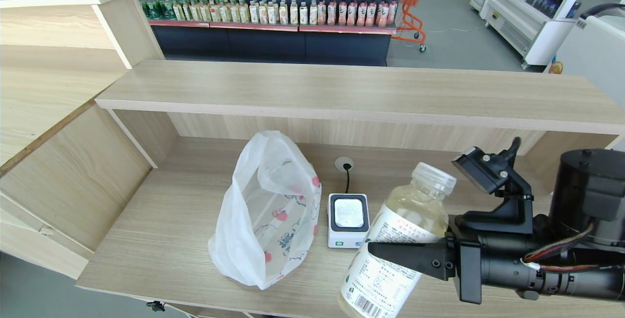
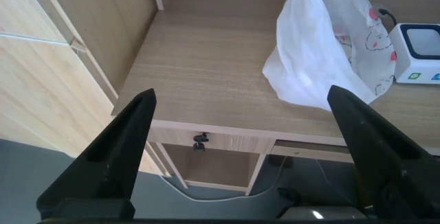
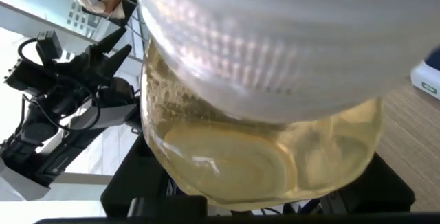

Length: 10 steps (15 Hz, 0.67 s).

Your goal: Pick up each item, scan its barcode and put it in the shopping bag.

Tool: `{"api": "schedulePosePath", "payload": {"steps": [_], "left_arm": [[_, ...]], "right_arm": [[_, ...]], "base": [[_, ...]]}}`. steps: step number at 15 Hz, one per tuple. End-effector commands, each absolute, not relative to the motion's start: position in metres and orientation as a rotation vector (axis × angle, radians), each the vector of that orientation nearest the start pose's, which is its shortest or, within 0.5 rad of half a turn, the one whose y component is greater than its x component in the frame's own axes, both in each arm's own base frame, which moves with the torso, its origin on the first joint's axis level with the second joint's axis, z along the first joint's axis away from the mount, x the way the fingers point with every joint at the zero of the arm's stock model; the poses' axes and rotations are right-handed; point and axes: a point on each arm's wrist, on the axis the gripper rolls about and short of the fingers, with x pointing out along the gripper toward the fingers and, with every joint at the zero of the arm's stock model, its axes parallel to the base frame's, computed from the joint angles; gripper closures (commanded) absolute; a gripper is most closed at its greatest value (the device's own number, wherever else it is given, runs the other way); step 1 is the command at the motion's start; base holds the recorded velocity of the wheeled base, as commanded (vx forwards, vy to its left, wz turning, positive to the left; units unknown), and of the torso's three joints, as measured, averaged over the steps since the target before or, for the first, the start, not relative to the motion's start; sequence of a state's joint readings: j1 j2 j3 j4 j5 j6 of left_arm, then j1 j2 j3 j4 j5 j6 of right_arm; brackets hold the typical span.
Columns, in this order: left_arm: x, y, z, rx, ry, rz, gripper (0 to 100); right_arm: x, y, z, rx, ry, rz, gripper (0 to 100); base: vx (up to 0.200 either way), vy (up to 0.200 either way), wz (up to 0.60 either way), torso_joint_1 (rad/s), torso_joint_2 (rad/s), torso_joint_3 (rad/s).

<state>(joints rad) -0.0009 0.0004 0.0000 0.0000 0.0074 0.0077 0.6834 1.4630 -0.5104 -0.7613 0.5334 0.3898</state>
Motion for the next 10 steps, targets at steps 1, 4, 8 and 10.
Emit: {"api": "schedulePosePath", "payload": {"steps": [1,4,8,10], "left_arm": [[-0.0228,0.0002,0.0755,0.008,0.000,0.006,0],[-0.0228,0.0002,0.0755,0.008,0.000,0.006,0],[-0.0228,0.0002,0.0755,0.008,0.000,0.006,0],[-0.0228,0.0002,0.0755,0.008,0.000,0.006,0]], "right_arm": [[0.1680,0.1517,0.1810,0.324,0.433,1.157,100],[0.1660,0.1501,0.1828,0.323,0.424,1.158,100],[0.1635,0.1476,0.1836,0.321,0.419,1.157,100],[0.1632,0.1447,0.1832,0.270,0.381,1.154,100]], "base": [[0.000,0.000,0.00,0.000,0.00,0.000],[0.000,0.000,0.00,0.000,0.00,0.000],[0.000,0.000,0.00,0.000,0.00,0.000],[0.000,0.000,0.00,0.000,0.00,0.000]]}}
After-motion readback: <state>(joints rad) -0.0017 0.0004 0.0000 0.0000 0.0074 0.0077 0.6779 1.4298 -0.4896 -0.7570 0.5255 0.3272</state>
